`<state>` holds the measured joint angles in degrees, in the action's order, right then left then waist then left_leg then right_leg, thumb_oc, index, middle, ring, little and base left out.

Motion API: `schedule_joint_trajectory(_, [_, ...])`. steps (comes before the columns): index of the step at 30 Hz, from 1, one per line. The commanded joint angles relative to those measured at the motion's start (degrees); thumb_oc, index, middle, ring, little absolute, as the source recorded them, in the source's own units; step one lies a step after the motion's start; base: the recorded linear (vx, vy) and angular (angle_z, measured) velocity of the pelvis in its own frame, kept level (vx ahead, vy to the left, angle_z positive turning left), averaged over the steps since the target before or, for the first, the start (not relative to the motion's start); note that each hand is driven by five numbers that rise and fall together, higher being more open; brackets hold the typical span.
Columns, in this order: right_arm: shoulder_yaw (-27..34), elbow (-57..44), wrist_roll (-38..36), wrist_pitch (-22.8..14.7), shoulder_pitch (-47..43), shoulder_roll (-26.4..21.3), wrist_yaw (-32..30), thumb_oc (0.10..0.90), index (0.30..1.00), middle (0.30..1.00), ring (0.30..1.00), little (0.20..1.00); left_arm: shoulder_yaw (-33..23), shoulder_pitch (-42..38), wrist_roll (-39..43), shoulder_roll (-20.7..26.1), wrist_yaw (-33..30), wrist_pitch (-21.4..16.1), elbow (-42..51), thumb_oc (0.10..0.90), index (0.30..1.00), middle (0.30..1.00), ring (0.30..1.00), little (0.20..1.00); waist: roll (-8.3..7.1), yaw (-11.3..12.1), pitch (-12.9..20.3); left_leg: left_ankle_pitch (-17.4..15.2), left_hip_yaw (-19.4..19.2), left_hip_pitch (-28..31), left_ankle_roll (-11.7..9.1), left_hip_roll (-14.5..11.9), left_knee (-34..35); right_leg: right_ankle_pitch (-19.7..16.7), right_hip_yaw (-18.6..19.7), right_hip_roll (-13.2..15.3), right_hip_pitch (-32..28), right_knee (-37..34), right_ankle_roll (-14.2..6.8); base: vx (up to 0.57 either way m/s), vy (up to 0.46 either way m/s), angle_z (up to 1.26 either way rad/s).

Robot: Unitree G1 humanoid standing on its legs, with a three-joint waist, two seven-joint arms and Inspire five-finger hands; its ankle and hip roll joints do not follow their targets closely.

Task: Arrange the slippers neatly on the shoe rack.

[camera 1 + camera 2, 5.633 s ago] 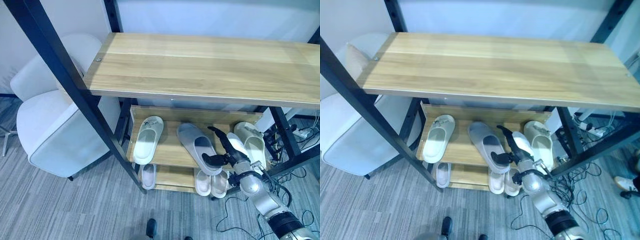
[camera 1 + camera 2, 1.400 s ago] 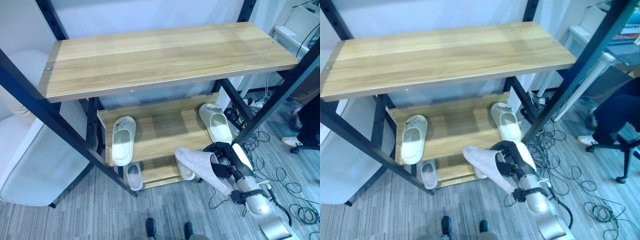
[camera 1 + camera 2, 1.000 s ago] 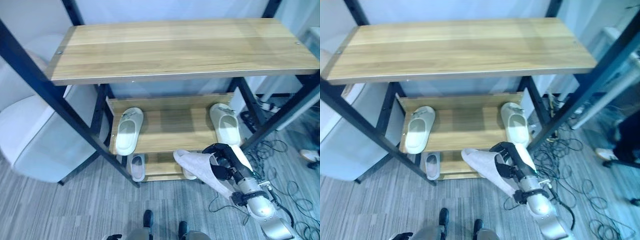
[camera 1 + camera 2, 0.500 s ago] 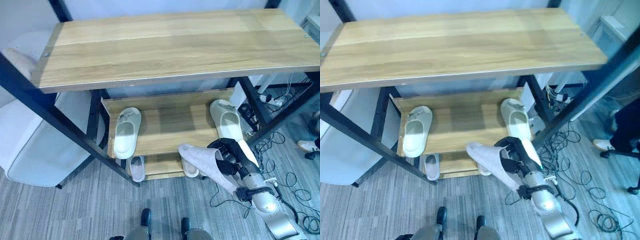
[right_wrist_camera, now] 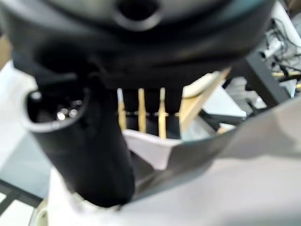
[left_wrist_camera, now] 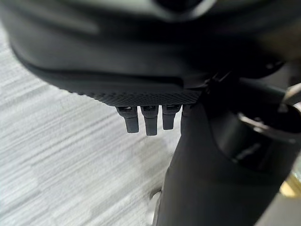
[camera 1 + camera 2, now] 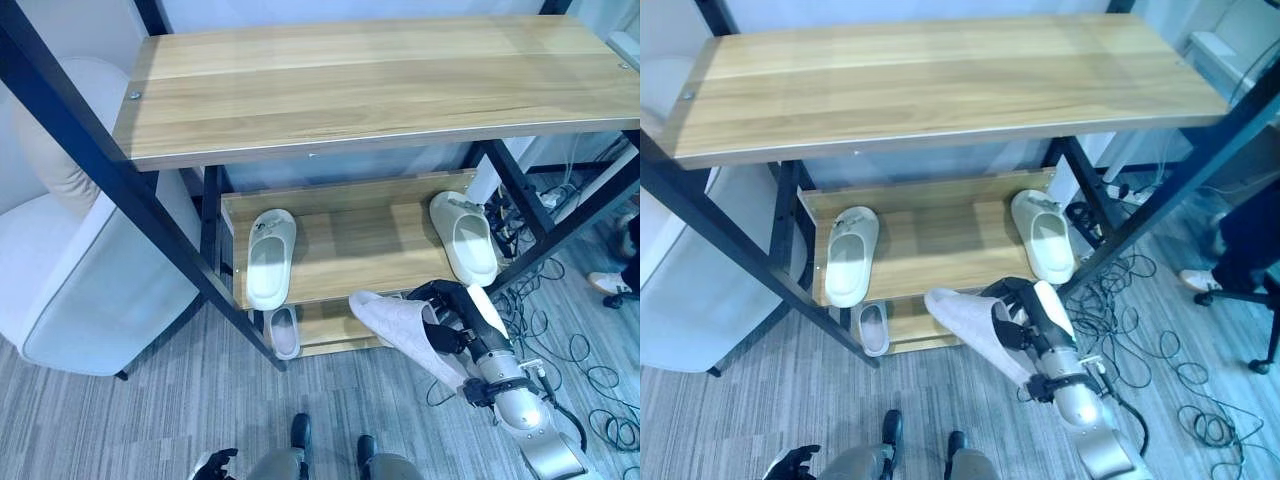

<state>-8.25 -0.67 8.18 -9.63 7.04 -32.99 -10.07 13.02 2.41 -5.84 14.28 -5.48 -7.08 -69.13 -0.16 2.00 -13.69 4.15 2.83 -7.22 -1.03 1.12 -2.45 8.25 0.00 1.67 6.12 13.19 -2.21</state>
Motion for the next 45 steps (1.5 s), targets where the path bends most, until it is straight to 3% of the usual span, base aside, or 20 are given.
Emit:
schedule_joint_trajectory(1, [2.8, -7.6, -0.8, -5.2, -2.3, -0.8, -1.9, 0.400, 0.300, 0.300, 0.300, 0.300, 1.4, 0.7, -2.0, -1.1, 0.7, -0.6, -1.7, 0.800, 0.900, 0.900, 0.900, 0.900, -1.58, 0.4, 4.2, -9.4, 0.7, -2.8, 0.0, 3.0, -6.7, -4.5, -0.4, 0.6, -0.8, -7.2, -2.6, 0.02, -0.012, 0.18])
schedule_joint_trajectory(7, [0.2, -6.7, 0.8, -4.9, -1.3, -1.3, -0.2, 0.400, 0.300, 0.300, 0.300, 0.300, 2.3, 0.6, -2.8, -1.4, 0.8, -0.6, -0.9, 0.800, 0.900, 0.900, 0.900, 0.900, -1.63, 0.3, 4.2, -10.1, 0.6, -1.9, 0.1, 2.8, -7.4, -4.0, -1.2, 1.0, -1.5, -6.8, -2.5, 0.00, -0.007, 0.06])
schedule_joint_trajectory(11, [-1.2, -4.8, 1.6, -4.8, -2.0, -1.3, -0.8, 0.400, 0.300, 0.300, 0.300, 0.300, 3.3, -1.0, -2.4, -1.2, 0.2, -0.7, -0.2, 0.800, 0.900, 0.900, 0.900, 0.900, -1.42, -0.3, 1.8, -10.8, 0.3, -5.6, 0.3, 3.0, -11.9, -3.4, -1.5, 1.5, 2.3, -2.3, -2.2, -0.18, -0.001, 0.06])
schedule_joint_trajectory(15, [-1.8, -4.2, 1.9, -5.2, -4.3, -1.6, -2.4, 0.400, 0.300, 0.300, 0.300, 0.300, 4.1, -2.9, -1.2, -0.2, -0.6, -0.9, 1.4, 0.800, 0.900, 0.900, 0.900, 0.900, -0.78, -0.7, -1.6, -12.4, -0.2, -15.1, 1.0, 3.0, -22.5, -2.6, -1.5, 1.9, 13.2, 8.9, -1.1, -0.21, -0.001, 0.18])
schedule_joint_trajectory(17, [-1.7, -4.4, 1.8, -5.3, -4.4, -1.5, -2.6, 0.400, 0.300, 0.300, 0.300, 0.300, 4.0, -2.9, -1.0, 0.0, -0.6, -0.9, 1.6, 0.800, 0.900, 0.900, 0.900, 0.900, -0.70, -0.7, -1.3, -13.0, -0.4, -16.9, 1.2, 2.9, -24.6, -1.9, -1.6, 1.9, 15.1, 11.1, -0.9, -0.10, 0.003, 0.03])
schedule_joint_trajectory(19, [-1.1, -4.9, 1.4, -5.5, -4.4, -1.4, -3.2, 0.400, 0.300, 0.300, 0.300, 0.300, 3.9, -2.8, 0.2, 0.4, -0.8, -1.0, 3.4, 0.800, 0.900, 0.900, 0.900, 0.900, -0.62, -0.4, -1.6, -15.6, -0.9, -20.3, 1.7, 2.4, -31.4, 0.5, -1.5, 1.9, 18.0, 17.5, -0.3, -0.09, 0.005, -0.10])
schedule_joint_trajectory(27, [-0.6, -4.9, -0.8, -6.0, -6.2, -0.8, -4.9, 0.400, 0.300, 0.300, 0.300, 0.300, 4.9, -4.6, 4.1, 1.4, -1.8, -1.3, 8.3, 0.800, 0.900, 0.900, 0.900, 0.900, -0.59, -0.8, -2.7, -18.7, -0.8, -28.5, 2.6, 1.9, -41.9, 5.2, -2.1, 1.8, 25.6, 27.7, 1.6, -0.06, -0.016, -0.08])
schedule_joint_trajectory(29, [-0.5, -4.5, -1.5, -5.6, -7.6, -1.0, -6.1, 0.400, 0.300, 0.300, 0.300, 0.300, 5.7, -5.4, 5.5, 1.7, -2.1, -1.5, 10.3, 0.800, 0.900, 0.900, 0.900, 0.900, -0.44, -1.0, -3.1, -19.0, -0.8, -32.5, 2.7, 2.0, -45.2, 6.1, -2.4, 1.7, 29.0, 30.4, 2.1, -0.05, -0.025, 0.10])
schedule_joint_trajectory(30, [-0.4, -4.5, -1.7, -5.4, -8.5, -1.2, -6.9, 0.400, 0.300, 0.300, 0.300, 0.300, 6.4, -5.8, 6.3, 1.9, -2.5, -1.7, 12.0, 0.800, 0.900, 0.900, 0.900, 0.900, -0.20, -0.9, -3.4, -21.7, -0.5, -34.4, 2.6, 1.9, -48.1, 8.8, -2.1, 1.2, 31.1, 33.3, 2.0, -0.05, -0.021, 0.09])
schedule_joint_trajectory(32, [-0.4, -4.2, -2.2, -5.3, -10.2, -1.6, -8.5, 0.400, 0.300, 0.300, 0.300, 0.300, 6.8, -6.2, 8.2, 2.3, -3.0, -1.9, 15.4, 0.800, 0.900, 0.900, 0.900, 0.900, 0.00, -0.9, -4.2, -21.9, -0.7, -39.1, 2.6, 2.3, -51.5, 9.5, -2.3, 0.8, 35.3, 36.3, 2.4, -0.14, -0.020, 0.00])
schedule_joint_trajectory(33, [-0.4, -3.6, -2.5, -5.1, -12.5, -2.0, -10.5, 0.400, 0.300, 0.300, 0.300, 0.300, 7.5, -6.8, 10.3, 2.9, -4.2, -2.2, 19.6, 0.800, 0.900, 0.900, 0.900, 0.900, 0.35, -0.7, -5.0, -22.3, -0.5, -44.4, 2.8, 2.6, -54.8, 10.5, -2.3, 0.3, 40.9, 40.0, 3.0, -0.15, -0.017, -0.02])
schedule_joint_trajectory(34, [-0.5, -3.6, -2.5, -5.1, -12.6, -2.0, -10.5, 0.400, 0.300, 0.300, 0.300, 0.300, 7.5, -6.8, 10.3, 2.9, -4.2, -2.1, 19.7, 0.800, 0.900, 0.900, 0.900, 0.900, 0.35, -0.7, -4.8, -22.4, -0.5, -44.7, 2.8, 2.6, -55.1, 10.6, -2.3, 0.3, 41.3, 40.2, 3.0, -0.19, -0.032, 0.06])
schedule_joint_trajectory(35, [-0.2, -2.9, -2.3, -4.5, -14.9, -2.4, -12.2, 0.400, 0.300, 0.300, 0.300, 0.300, 8.2, -7.6, 11.5, 3.6, -4.8, -2.5, 23.3, 0.800, 0.900, 0.900, 0.900, 0.900, 0.56, -0.5, -5.9, -22.6, -0.3, -50.1, 3.0, 2.7, -58.3, 11.2, -2.2, 0.2, 46.3, 43.4, 3.5, -0.07, -0.023, 0.27])
schedule_joint_trajectory(41, [1.3, -1.0, -1.1, -3.1, -20.5, -3.6, -16.3, 0.400, 0.300, 0.300, 0.300, 0.300, 8.1, -9.0, 13.8, 5.7, -6.7, -3.2, 32.3, 0.800, 0.900, 0.900, 0.900, 0.900, 0.97, -0.1, -7.0, -23.2, 1.1, -63.6, 2.9, 2.9, -65.5, 12.5, -1.9, 0.8, 59.8, 51.7, 3.9, -0.07, -0.021, 0.12])
schedule_joint_trajectory(45, [3.3, -0.7, 0.6, -2.4, -23.3, -4.6, -18.6, 0.400, 0.300, 0.300, 0.300, 0.300, 7.0, -8.3, 15.4, 7.3, -7.6, -4.0, 38.7, 0.800, 0.900, 0.900, 0.900, 0.900, 1.03, 0.2, -8.0, -23.2, 1.5, -70.3, 2.6, 2.9, -67.5, 12.4, -1.6, 1.2, 66.5, 54.7, 3.9, 0.00, -0.020, 0.02])
